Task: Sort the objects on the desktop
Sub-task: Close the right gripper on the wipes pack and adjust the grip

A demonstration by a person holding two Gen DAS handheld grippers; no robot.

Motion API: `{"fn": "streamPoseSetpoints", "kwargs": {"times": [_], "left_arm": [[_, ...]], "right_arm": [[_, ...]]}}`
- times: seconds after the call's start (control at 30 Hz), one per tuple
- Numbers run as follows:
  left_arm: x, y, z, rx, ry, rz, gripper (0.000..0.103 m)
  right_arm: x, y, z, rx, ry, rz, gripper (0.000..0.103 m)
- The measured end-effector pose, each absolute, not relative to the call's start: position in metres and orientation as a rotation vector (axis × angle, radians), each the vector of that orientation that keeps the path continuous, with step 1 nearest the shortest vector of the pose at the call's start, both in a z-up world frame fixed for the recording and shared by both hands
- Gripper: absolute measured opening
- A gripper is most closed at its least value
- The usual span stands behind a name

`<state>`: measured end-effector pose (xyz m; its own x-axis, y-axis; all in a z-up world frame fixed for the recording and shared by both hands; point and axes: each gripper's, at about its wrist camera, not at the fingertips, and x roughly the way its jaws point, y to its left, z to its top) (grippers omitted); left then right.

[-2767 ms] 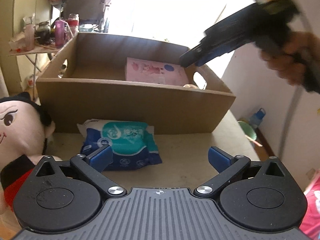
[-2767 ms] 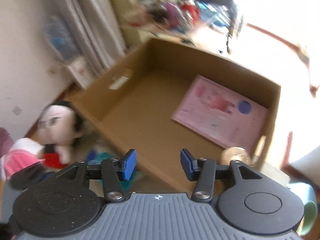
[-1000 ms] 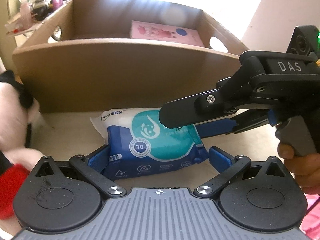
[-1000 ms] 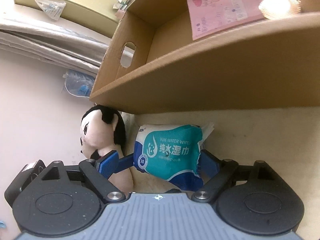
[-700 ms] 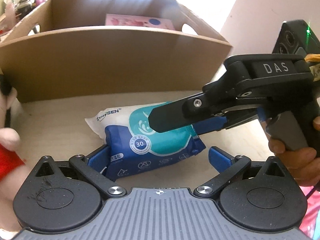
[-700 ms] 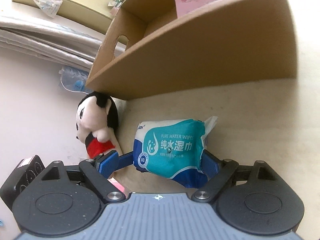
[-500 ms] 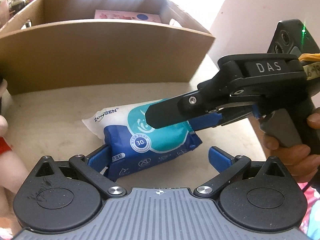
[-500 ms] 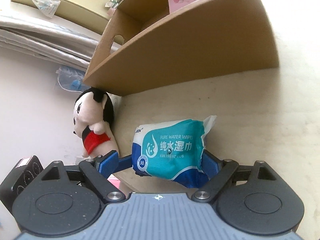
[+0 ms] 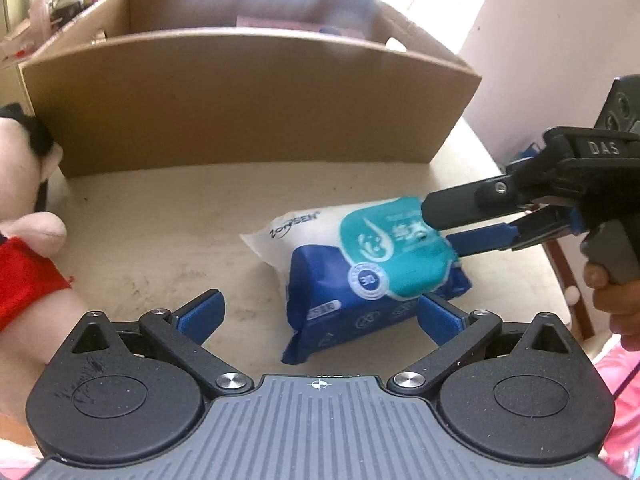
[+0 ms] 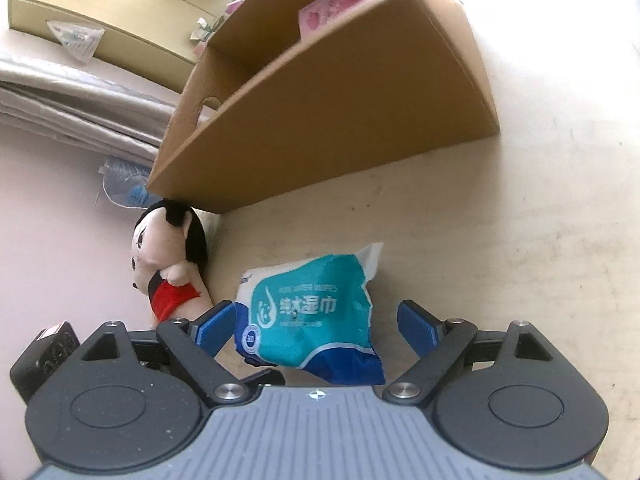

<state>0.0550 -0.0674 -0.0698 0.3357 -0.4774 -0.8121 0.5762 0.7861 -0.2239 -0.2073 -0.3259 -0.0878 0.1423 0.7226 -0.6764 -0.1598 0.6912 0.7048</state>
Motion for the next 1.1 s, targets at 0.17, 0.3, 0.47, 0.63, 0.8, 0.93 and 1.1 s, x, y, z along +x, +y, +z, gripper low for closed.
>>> {"fn": "streamPoseSetpoints", "kwargs": {"times": [0.17,0.3,0.47,0.63,0.8,0.93,1.1], "left_arm": [[0.064,-0.072,-0.080,0.069,1.063,-0.744,0.103],[0.068,-0.077,-0.088,0.053,1.082,-0.763,0.103],[0.062,-0.085,-0.086,0.098,1.047,-0.767,0.103],[0.055,-0.092,-0.085,0.152,1.024,-0.754,0.103],[0.054,-0.090,-0.083,0.144,1.021,-0.745,0.103],[0.053,-0.086,-0.081,0.134,1.016,-0.744,0.103],[0.053,-0.081,-0.078,0.115,1.018,-0.739,0.103]], "right_arm": [[-0.206,-0.318,-0.099,0.544,1.310,0.696,0.090],[-0.205,-0.312,-0.103,0.551,1.309,0.726,0.091],[-0.203,-0.308,-0.106,0.581,1.306,0.758,0.093],[-0.206,-0.303,-0.104,0.560,1.287,0.781,0.103],[-0.204,-0.310,-0.107,0.624,1.290,0.764,0.103],[-0.204,-0.314,-0.110,0.666,1.286,0.761,0.103],[-0.208,-0.312,-0.108,0.628,1.264,0.772,0.103]]}}
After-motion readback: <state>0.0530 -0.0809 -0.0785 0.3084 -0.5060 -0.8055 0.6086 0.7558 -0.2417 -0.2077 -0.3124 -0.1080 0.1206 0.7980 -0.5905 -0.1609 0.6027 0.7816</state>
